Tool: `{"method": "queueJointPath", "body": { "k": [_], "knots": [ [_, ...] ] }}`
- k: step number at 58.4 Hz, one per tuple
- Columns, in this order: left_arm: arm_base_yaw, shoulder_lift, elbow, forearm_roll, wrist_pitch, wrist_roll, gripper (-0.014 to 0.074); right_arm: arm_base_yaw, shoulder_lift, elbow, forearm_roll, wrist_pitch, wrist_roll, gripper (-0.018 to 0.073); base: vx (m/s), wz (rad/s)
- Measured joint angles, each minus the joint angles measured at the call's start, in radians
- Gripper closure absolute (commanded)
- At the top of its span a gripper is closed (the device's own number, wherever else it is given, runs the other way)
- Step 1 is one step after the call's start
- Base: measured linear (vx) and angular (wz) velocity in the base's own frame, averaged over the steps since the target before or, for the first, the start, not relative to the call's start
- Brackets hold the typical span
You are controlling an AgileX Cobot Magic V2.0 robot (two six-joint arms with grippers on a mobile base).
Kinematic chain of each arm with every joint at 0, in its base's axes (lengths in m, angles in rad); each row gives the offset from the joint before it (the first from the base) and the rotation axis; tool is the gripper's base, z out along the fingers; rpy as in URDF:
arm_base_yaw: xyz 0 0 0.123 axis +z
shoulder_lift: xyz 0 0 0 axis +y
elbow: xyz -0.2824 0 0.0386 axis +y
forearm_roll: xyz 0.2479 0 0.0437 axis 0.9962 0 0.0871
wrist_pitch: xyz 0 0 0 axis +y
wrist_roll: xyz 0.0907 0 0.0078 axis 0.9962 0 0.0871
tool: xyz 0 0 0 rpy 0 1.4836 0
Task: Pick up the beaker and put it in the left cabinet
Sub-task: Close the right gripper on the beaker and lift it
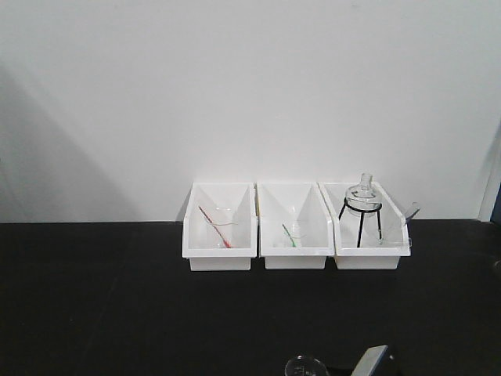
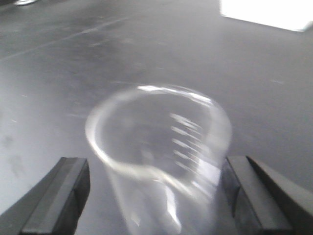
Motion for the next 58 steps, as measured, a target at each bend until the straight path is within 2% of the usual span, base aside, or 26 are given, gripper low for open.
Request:
{"method": "queueJointPath", "body": {
  "k": [7, 12, 21, 24, 28, 35, 43, 48, 58],
  "knots": [
    [0.0, 0.0, 0.0, 0.0, 0.0, 0.0, 0.0593, 0.05, 0.031, -0.037, 0.055, -0.001, 0.0, -0.0021, 0.0, 0.0],
    [0.0, 0.0, 0.0, 0.0, 0.0, 0.0, 0.0593, 0.079, 0.049, -0.061, 0.11, -0.001, 0.0, 0.0038, 0.0, 0.0],
    [0.0, 0.0, 0.0, 0.0, 0.0, 0.0, 0.0593, 0.114, 0.058, -0.071, 0.188, -0.001, 0.001, 0.03, 0.0, 0.0],
    [0.0, 0.0, 0.0, 0.0, 0.0, 0.0, 0.0593, 0.12, 0.058, -0.071, 0.206, 0.0, 0.001, 0.0442, 0.0, 0.0],
    [0.0, 0.0, 0.0, 0.0, 0.0, 0.0, 0.0593, 0.119, 0.058, -0.071, 0.212, 0.0, 0.001, 0.0575, 0.0, 0.0],
    [0.0, 0.0, 0.0, 0.0, 0.0, 0.0, 0.0593, 0.119, 0.047, -0.071, 0.218, 0.006, 0.024, 0.0568, 0.0, 0.0],
    [0.0, 0.0, 0.0, 0.0, 0.0, 0.0, 0.0593, 0.119, -0.036, -0.051, 0.218, 0.037, 0.136, 0.0564, 0.0, 0.0],
    [0.0, 0.0, 0.0, 0.0, 0.0, 0.0, 0.0593, 0.119, -0.159, -0.039, 0.21, 0.144, 0.227, 0.0563, 0.0, 0.0],
    [0.0, 0.0, 0.0, 0.0, 0.0, 0.0, 0.0593, 0.118, -0.434, -0.033, 0.169, 0.516, 0.412, 0.0563, 0.0, 0.0]
  ]
}}
